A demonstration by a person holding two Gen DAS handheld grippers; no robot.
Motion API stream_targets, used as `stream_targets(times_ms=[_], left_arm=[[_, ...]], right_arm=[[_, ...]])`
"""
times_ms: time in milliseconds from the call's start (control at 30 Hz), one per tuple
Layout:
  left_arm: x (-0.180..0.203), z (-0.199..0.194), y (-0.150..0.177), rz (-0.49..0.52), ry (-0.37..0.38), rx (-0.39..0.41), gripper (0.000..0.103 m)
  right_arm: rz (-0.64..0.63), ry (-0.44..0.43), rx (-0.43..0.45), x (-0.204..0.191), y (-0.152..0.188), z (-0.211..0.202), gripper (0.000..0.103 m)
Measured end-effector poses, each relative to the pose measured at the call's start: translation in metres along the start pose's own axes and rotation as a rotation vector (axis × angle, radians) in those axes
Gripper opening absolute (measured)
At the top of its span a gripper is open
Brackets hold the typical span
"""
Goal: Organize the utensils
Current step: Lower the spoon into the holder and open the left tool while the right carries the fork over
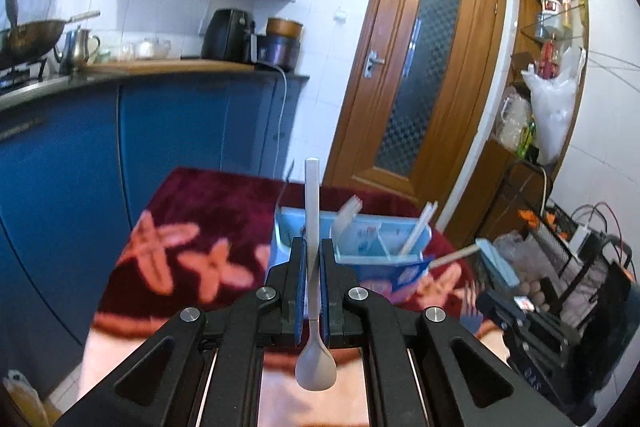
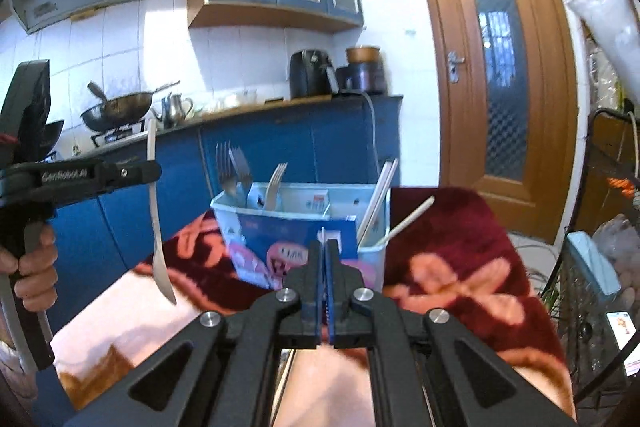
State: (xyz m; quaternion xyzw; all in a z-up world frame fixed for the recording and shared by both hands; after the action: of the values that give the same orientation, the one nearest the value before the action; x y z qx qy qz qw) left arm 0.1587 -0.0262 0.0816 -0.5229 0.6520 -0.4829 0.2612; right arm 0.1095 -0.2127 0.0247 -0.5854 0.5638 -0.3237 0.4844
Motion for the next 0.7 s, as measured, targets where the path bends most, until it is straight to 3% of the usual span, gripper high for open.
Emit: stream_targets(times_ms=[367, 533, 700], left_arm=[[-0.009, 0.011, -0.069, -0.018, -0.092, 0.205, 0.006], [-0.012, 0.028, -0.079, -0.032, -0.062, 0.261, 0.006], [-0.012, 0.051, -0.064, -0.014, -0.072, 0.249, 0.006]], right_arm=[[0.011, 0.047, 0.082, 0.011, -0.026, -0.006, 0.002], [-0.008, 0.079, 0.127, 0.016, -0.043, -0.012, 0.002], [-0.017, 0.106, 0.166, 0.021, -0.057, -0.014, 0.002]])
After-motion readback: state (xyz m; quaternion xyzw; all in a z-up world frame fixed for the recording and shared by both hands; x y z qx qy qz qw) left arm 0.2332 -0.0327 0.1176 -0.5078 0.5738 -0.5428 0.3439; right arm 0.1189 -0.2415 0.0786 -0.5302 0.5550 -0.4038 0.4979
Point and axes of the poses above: each gripper's, at about its wrist camera, not at the fingertips, and z roughly the way its jaws point, x to its right, y to its underside, the point moved 10 cm from there along z, roughly the way its jaws point, and after that the axes turned 4 degrees about z, right-handed, at the moved point
